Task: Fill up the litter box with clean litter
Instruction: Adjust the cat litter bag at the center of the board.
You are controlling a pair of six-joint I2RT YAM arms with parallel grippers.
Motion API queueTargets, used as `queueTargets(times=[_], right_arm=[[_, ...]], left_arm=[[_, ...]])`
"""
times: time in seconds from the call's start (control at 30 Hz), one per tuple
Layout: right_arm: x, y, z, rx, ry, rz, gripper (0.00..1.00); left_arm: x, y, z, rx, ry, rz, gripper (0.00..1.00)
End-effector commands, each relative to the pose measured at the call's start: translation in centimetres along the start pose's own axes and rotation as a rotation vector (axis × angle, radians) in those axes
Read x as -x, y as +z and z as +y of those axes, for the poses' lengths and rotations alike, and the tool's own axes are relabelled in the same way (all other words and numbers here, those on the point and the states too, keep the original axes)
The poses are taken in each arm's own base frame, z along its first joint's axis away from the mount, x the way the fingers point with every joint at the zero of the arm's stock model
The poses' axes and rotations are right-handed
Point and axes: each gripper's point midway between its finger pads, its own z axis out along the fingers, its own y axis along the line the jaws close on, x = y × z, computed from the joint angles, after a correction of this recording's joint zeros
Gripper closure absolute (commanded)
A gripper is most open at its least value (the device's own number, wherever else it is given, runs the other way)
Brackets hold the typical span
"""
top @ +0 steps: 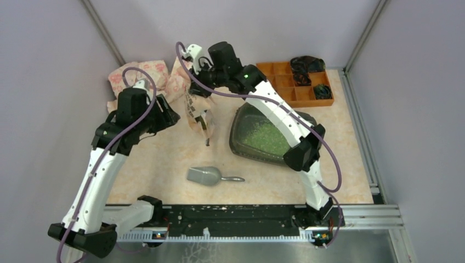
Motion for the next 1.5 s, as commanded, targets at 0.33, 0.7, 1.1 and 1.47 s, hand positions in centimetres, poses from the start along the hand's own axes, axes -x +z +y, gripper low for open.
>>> queueTargets(times=[0.33, 0.7, 1.1, 1.47], right_arm=[[-5.6, 1.9, 8.0, 0.305, -0.304, 0.139, 0.74], [-1.2, 1.0, 5.8, 0.059, -0.286, -0.075, 0.53], [-3.4, 4.4, -3.6, -0.047, -0.054, -0.025, 1.0], [-7.9, 6.0, -2.8, 0.069, -0.015, 0.075, 1.0]], left_arm=[[-0.9, -1.3, 3.9, 0.147, -0.001, -0.036, 0.35], [-0.7, -1.6, 4.4, 0.169, -0.015, -0.055, 0.37], [-0.1, -1.6, 4.8, 0.199, -0.004, -0.065, 0.37], [-0.9, -0.1, 5.3, 0.216, -0.003, -0.041, 0.36]])
